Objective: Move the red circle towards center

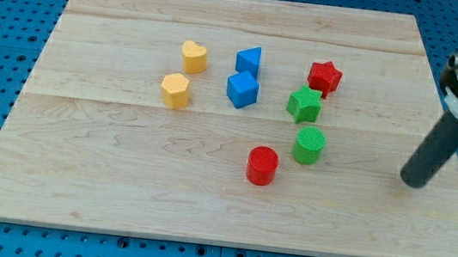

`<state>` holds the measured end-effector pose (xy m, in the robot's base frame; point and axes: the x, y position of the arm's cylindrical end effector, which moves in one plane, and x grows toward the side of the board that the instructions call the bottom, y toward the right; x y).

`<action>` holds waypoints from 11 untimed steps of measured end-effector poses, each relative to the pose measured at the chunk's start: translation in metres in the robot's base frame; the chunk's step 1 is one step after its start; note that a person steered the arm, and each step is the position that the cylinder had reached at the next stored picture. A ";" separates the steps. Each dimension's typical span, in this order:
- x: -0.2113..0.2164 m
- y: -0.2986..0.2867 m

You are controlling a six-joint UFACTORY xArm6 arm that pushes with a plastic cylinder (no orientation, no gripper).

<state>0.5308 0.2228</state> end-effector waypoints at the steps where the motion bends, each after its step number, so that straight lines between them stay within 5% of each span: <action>1: 0.023 -0.043; 3: 0.050 -0.144; 11: -0.008 -0.213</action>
